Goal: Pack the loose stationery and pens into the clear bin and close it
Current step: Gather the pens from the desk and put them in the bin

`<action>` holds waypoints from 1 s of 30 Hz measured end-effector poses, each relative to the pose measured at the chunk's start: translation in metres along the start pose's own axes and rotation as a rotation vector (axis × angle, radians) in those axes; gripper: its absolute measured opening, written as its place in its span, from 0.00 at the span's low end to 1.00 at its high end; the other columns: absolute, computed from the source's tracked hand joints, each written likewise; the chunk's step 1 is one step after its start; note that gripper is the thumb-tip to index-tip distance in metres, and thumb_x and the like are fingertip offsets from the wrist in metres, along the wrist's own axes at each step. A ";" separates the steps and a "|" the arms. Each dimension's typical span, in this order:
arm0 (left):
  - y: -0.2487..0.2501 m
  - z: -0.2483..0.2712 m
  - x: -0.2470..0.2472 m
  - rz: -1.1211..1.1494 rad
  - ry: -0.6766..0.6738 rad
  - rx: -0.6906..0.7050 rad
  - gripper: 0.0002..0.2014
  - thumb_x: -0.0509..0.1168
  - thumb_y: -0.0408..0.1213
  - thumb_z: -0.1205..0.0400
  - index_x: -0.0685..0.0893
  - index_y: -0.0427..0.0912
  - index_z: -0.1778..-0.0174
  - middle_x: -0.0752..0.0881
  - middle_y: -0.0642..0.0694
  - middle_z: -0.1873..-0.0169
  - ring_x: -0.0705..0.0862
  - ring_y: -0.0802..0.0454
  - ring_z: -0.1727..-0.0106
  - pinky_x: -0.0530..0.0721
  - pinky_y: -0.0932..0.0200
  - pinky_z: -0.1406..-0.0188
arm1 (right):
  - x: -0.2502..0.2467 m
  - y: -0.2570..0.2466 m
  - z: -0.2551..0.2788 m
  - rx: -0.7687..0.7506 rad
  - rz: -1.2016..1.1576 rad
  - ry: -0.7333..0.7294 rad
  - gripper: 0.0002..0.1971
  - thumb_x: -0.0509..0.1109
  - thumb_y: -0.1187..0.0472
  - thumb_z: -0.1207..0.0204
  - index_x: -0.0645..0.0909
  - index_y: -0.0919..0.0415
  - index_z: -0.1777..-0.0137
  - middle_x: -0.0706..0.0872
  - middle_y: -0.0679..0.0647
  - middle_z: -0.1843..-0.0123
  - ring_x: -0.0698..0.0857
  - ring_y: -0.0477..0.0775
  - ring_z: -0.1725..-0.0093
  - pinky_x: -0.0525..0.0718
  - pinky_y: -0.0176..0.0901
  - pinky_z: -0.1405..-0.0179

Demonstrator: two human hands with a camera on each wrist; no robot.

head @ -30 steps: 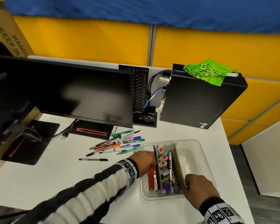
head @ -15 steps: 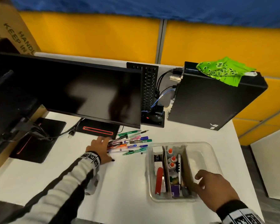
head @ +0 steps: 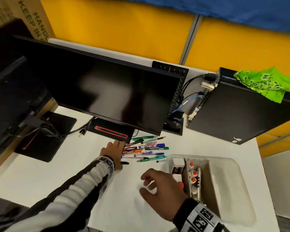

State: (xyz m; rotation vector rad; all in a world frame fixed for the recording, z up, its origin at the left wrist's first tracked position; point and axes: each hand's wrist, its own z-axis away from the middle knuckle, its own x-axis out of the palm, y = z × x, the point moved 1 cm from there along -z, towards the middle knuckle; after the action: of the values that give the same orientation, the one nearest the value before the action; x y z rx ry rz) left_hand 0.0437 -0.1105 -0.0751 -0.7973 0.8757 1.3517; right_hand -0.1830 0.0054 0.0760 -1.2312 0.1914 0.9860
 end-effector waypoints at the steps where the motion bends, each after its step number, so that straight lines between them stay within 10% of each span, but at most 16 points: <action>1: 0.000 -0.002 0.002 -0.012 0.003 0.009 0.53 0.78 0.59 0.38 0.58 0.55 0.20 0.69 0.48 0.27 0.74 0.42 0.31 0.83 0.41 0.40 | 0.015 -0.008 -0.010 0.000 -0.015 -0.042 0.15 0.71 0.46 0.24 0.79 0.43 0.38 0.85 0.39 0.45 0.85 0.40 0.48 0.82 0.34 0.50; 4: 0.006 -0.006 0.002 -0.049 0.006 0.023 0.48 0.74 0.59 0.34 0.61 0.51 0.20 0.68 0.46 0.25 0.73 0.40 0.30 0.81 0.40 0.38 | 0.048 -0.020 -0.039 0.037 -0.091 -0.089 0.17 0.71 0.51 0.24 0.78 0.45 0.36 0.83 0.43 0.38 0.83 0.45 0.41 0.82 0.41 0.39; 9: 0.007 -0.013 0.002 -0.092 -0.014 0.106 0.38 0.70 0.59 0.26 0.67 0.45 0.25 0.73 0.43 0.28 0.78 0.39 0.33 0.80 0.43 0.41 | 0.079 -0.008 -0.089 0.318 -0.365 -0.026 0.13 0.73 0.59 0.26 0.77 0.42 0.45 0.86 0.46 0.49 0.84 0.49 0.55 0.87 0.48 0.49; 12: 0.004 -0.006 0.005 -0.060 -0.047 0.135 0.23 0.66 0.46 0.21 0.72 0.45 0.32 0.77 0.43 0.35 0.80 0.40 0.37 0.83 0.44 0.43 | 0.085 0.004 -0.105 0.629 -0.805 0.005 0.08 0.69 0.67 0.22 0.78 0.54 0.48 0.85 0.52 0.60 0.82 0.53 0.67 0.86 0.50 0.64; 17: -0.002 0.005 0.017 -0.103 -0.064 0.178 0.16 0.57 0.34 0.16 0.74 0.42 0.32 0.76 0.41 0.35 0.83 0.37 0.39 0.83 0.43 0.45 | 0.103 0.021 -0.107 0.858 -1.012 0.002 0.01 0.69 0.63 0.24 0.82 0.59 0.56 0.84 0.58 0.58 0.82 0.60 0.60 0.85 0.51 0.55; 22: -0.012 0.016 0.010 0.029 -0.136 0.216 0.14 0.54 0.39 0.15 0.73 0.43 0.35 0.85 0.39 0.40 0.85 0.37 0.41 0.83 0.45 0.44 | 0.125 0.022 -0.108 0.833 -1.228 0.028 0.25 0.79 0.42 0.44 0.87 0.57 0.50 0.88 0.51 0.57 0.88 0.55 0.54 0.87 0.48 0.50; 25: -0.020 0.030 0.007 0.253 -0.123 0.256 0.13 0.55 0.48 0.15 0.71 0.44 0.41 0.88 0.41 0.48 0.87 0.39 0.48 0.85 0.47 0.49 | 0.131 0.010 -0.112 0.744 -1.367 0.035 0.30 0.79 0.34 0.36 0.89 0.56 0.42 0.91 0.50 0.43 0.87 0.56 0.40 0.85 0.56 0.37; 30: 0.003 0.063 0.017 0.435 -0.177 0.309 0.23 0.55 0.41 0.14 0.69 0.37 0.23 0.83 0.35 0.32 0.84 0.39 0.35 0.81 0.51 0.37 | 0.133 -0.011 -0.121 0.650 -1.694 0.096 0.24 0.82 0.49 0.31 0.87 0.59 0.36 0.92 0.61 0.39 0.86 0.65 0.33 0.80 0.65 0.28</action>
State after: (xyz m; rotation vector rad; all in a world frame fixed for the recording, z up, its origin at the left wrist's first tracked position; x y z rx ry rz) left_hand 0.0448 -0.0468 -0.0600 -0.2481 1.1233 1.5838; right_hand -0.0517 -0.0271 -0.0428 -0.4621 -0.4120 -0.5988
